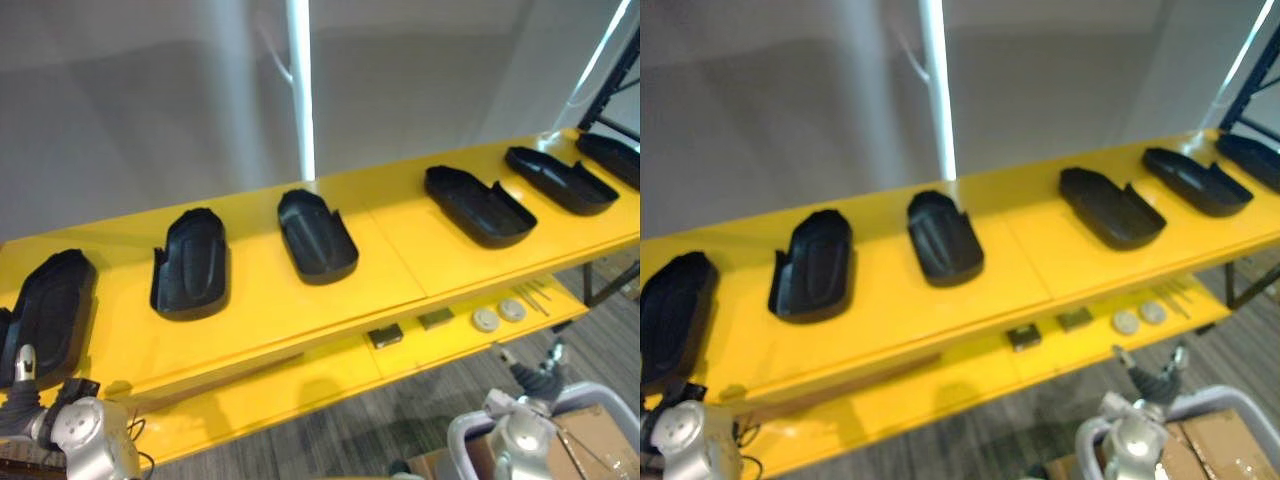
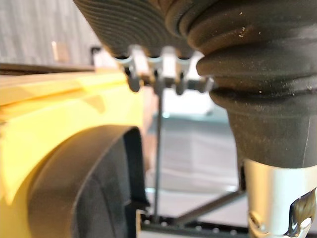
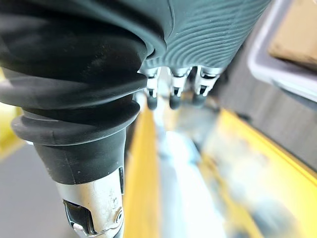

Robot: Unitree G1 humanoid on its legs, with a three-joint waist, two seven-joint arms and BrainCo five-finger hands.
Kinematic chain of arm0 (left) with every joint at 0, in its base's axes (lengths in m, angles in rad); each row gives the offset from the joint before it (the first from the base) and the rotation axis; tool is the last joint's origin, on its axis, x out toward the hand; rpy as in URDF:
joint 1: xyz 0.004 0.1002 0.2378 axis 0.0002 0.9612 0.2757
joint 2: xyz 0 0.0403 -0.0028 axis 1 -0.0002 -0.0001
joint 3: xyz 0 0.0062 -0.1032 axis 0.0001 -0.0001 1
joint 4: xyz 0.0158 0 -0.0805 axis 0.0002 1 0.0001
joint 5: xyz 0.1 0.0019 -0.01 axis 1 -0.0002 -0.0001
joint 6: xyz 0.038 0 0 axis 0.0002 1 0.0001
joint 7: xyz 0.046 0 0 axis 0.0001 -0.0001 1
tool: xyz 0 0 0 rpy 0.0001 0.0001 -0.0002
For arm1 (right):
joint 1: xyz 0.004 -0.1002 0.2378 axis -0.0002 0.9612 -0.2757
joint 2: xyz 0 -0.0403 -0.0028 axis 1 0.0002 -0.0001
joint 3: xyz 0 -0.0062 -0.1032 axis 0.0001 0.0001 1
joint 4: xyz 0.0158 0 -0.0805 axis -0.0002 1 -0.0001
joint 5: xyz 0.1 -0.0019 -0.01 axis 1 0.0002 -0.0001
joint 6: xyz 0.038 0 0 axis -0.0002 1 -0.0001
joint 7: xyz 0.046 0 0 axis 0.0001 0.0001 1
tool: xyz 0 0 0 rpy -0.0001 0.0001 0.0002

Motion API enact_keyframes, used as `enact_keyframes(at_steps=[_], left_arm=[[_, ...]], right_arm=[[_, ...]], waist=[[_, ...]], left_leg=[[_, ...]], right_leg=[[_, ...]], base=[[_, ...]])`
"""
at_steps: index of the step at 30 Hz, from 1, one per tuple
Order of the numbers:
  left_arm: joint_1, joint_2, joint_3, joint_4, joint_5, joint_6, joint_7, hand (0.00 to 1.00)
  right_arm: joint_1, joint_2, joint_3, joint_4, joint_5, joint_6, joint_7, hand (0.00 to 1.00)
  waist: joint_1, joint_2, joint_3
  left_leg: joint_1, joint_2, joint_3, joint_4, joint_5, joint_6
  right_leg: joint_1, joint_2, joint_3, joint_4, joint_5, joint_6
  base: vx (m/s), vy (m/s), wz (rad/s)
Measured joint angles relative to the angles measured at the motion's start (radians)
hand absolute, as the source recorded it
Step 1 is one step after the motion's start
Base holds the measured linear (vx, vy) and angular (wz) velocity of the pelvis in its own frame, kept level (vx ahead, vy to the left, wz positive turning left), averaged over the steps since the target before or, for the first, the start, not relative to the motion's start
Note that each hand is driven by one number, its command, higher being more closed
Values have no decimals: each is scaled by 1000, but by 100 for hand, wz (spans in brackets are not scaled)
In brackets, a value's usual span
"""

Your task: Walk over and take plastic housings, then place them on the shelf

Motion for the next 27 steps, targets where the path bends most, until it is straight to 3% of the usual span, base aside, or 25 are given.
enact_keyframes(at_steps=[2, 5, 11, 19, 27], left_arm=[[-1, 0, 1, -22, 0, 6, -3, 0], [-5, 0, 1, -27, 0, 17, -8, 0], [-10, 0, -3, -25, 1, 26, -15, 0], [-16, 26, -13, 10, 1, 47, -47, 0], [-22, 27, -41, 15, 2, 50, -50, 0]], right_arm=[[17, 0, 25, 43, 19, 43, 70, 0], [22, -5, 39, 100, 66, 64, 93, 0], [19, -22, 73, 187, 133, 67, 128, 0], [-7, -45, 166, 312, 159, 70, 241, 0], [-8, -51, 210, 353, 160, 70, 275, 0]], waist=[[0, 9, 9], [-1, 12, 13], [1, -3, 10], [3, -26, -3], [4, -32, -6]], left_leg=[[0, 0, -1, 1, 0, 0], [-3, 1, -5, 2, 0, 0], [-15, 1, -31, 8, 1, 0], [-15, -6, -41, 12, 1, 0], [-15, -11, -46, 12, 1, 0]], right_leg=[[1, 0, -2, 0, 0, 0], [2, 0, -9, 0, -1, -1], [9, -2, -29, 0, -1, -2], [18, -12, -42, -1, 0, 1], [21, -17, -46, -9, 2, 3]], base=[[0, 0, 0], [-3, 7, 5], [5, 8, 11], [-7, 8, 2], [-2, 2, 0]])
